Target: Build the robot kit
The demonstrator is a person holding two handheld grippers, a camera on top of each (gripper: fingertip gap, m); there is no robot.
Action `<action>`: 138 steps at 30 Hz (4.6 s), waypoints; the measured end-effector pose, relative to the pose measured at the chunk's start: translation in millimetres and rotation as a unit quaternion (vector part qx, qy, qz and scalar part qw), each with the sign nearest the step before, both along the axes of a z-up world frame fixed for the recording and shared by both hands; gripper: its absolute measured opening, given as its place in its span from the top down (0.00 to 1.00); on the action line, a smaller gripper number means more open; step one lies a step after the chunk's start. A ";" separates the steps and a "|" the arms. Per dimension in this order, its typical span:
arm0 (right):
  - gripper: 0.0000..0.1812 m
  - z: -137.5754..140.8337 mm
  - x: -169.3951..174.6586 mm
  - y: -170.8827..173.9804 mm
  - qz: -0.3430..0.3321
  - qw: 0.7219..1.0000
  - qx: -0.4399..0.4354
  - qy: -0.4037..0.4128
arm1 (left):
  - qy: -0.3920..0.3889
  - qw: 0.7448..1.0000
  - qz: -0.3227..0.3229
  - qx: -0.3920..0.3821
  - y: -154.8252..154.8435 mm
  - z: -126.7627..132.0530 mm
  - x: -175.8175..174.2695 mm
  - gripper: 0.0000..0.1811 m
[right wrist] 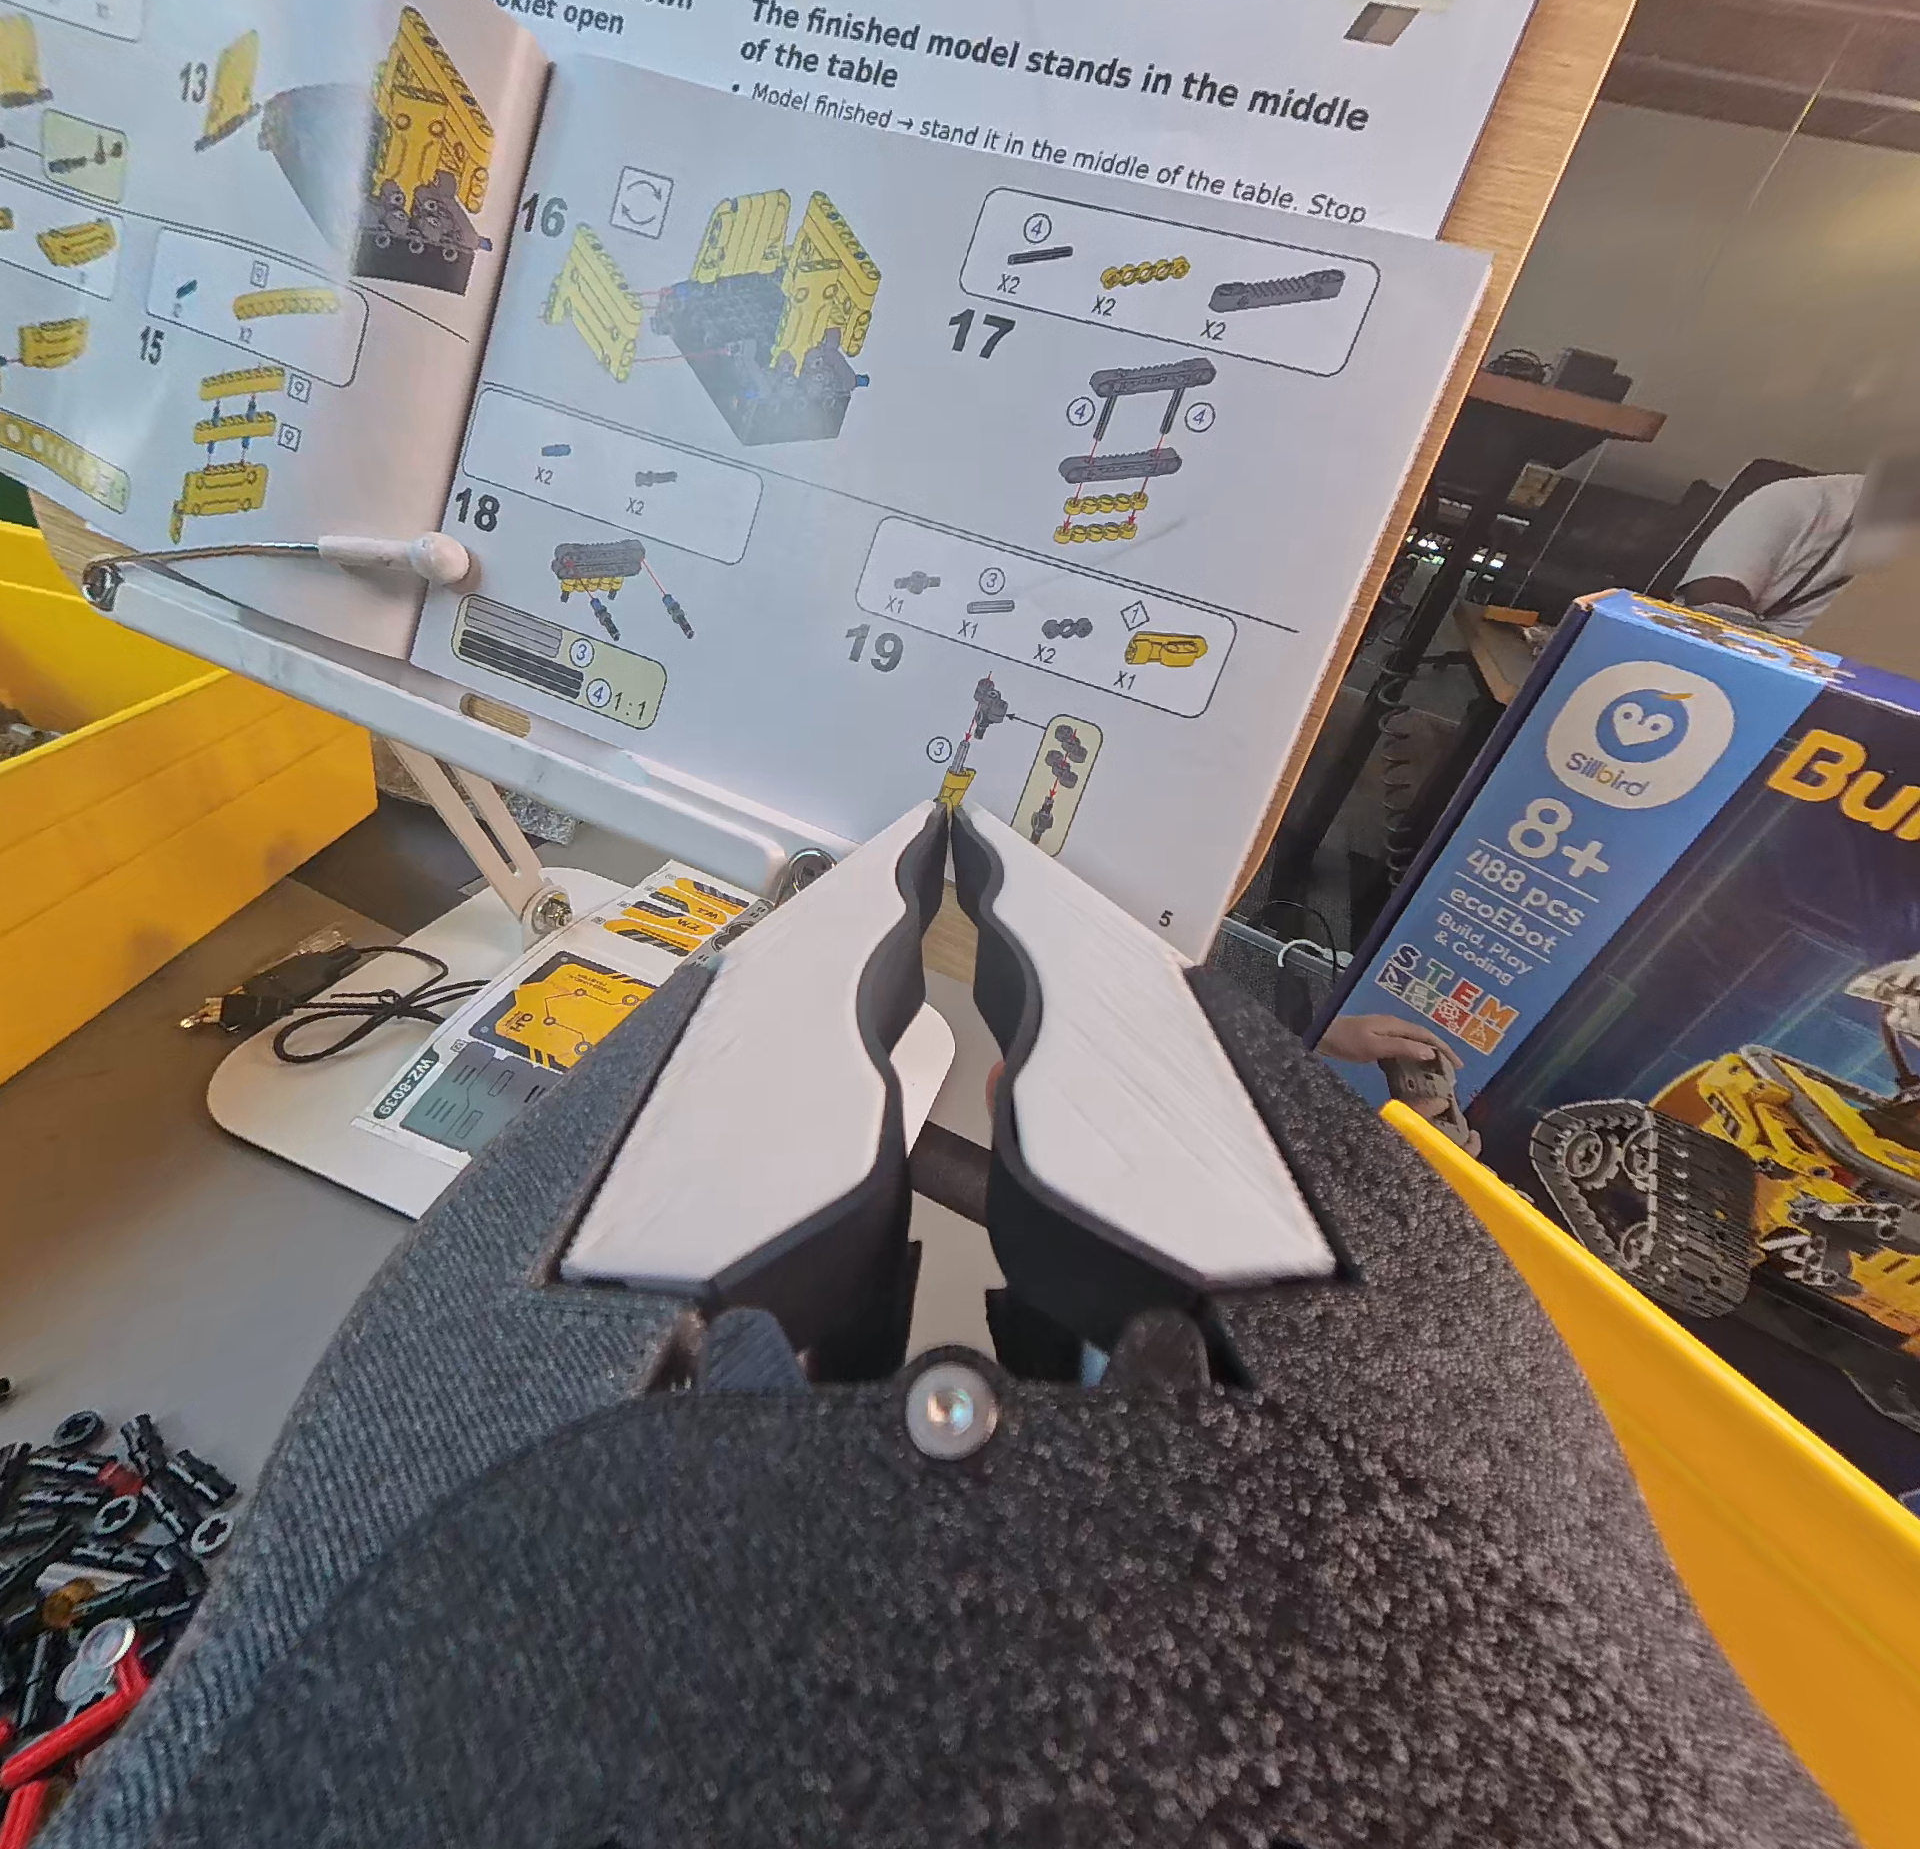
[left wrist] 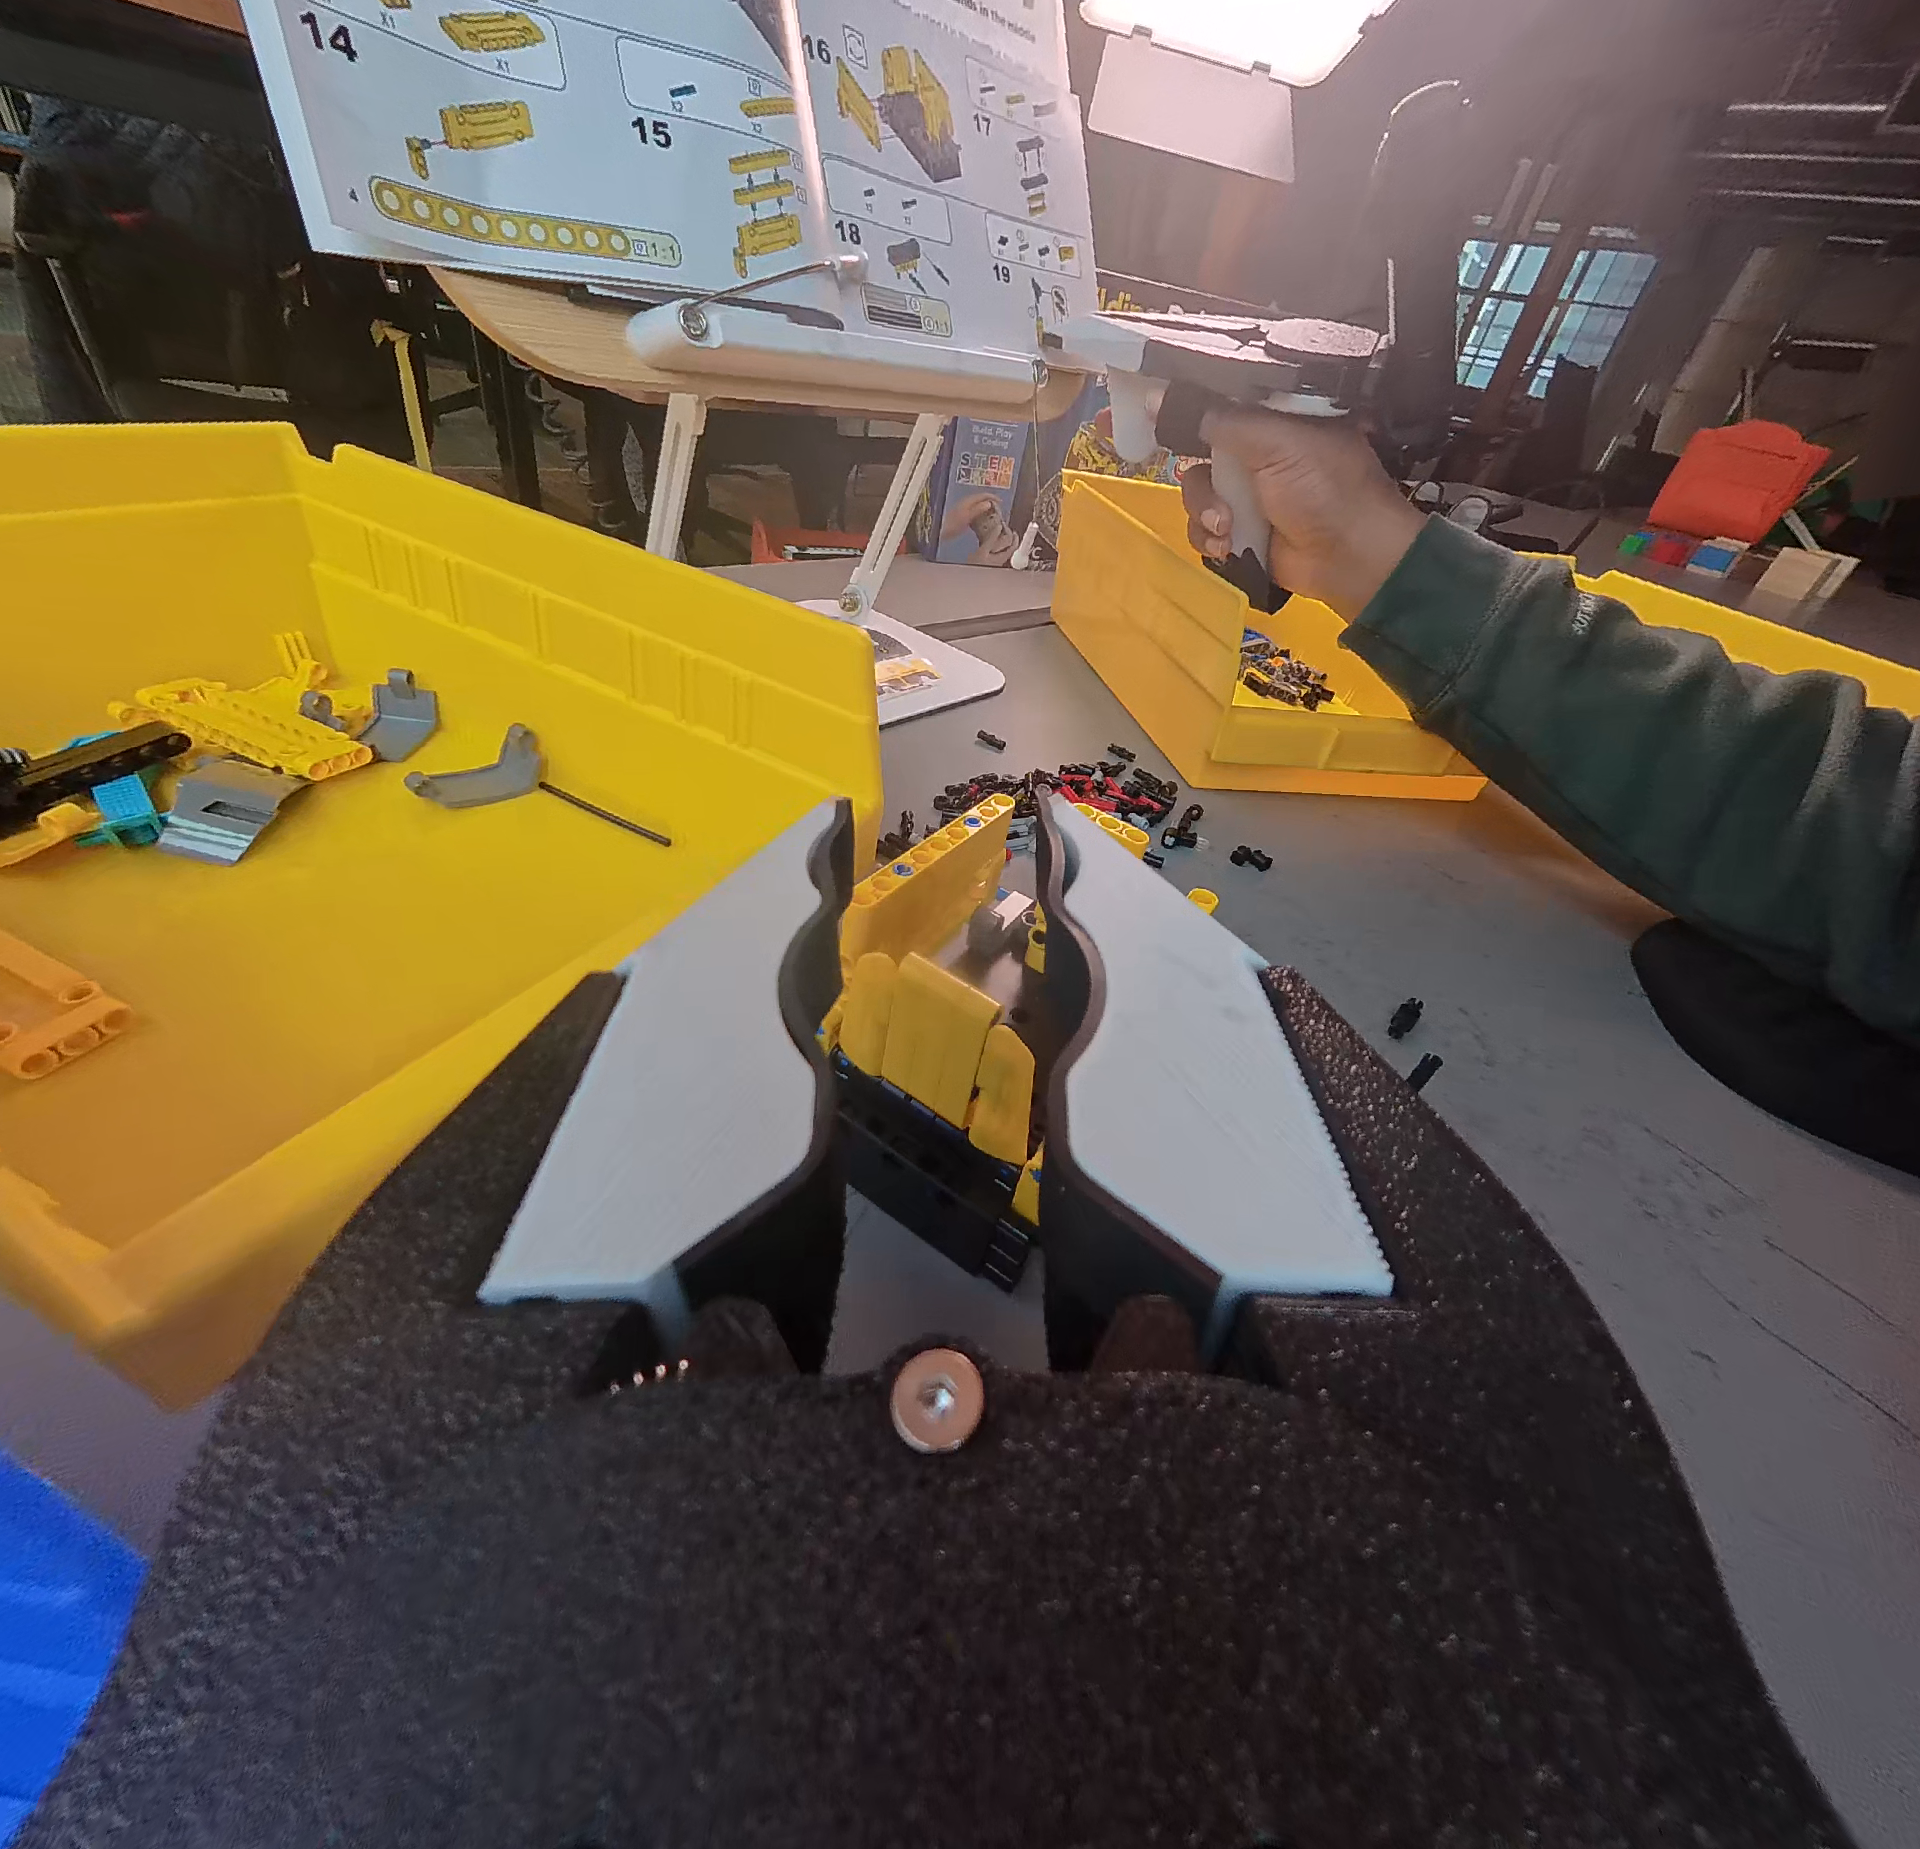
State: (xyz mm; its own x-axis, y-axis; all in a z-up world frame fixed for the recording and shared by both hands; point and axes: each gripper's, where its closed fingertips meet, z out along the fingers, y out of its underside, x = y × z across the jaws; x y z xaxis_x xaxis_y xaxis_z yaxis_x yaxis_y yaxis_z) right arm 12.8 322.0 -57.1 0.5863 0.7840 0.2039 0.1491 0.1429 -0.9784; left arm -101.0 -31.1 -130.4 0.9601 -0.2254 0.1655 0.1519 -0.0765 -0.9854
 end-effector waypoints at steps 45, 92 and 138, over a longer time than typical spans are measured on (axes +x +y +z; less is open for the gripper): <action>0.75 5.1 -87.3 -170.2 0.138 0.990 0.024 0.019 | -0.005 1.000 0.008 -0.001 0.6 -0.1 -4.1 0.81; 0.76 -164.2 409.8 -222.8 0.030 0.844 -0.148 -0.514 | 0.042 0.998 0.055 -0.006 -12.7 10.0 -10.9 0.75; 0.98 -168.8 -11.7 -258.9 0.313 0.875 -0.162 -0.332 | 0.018 0.997 -0.061 -0.046 -12.2 -6.1 31.8 0.76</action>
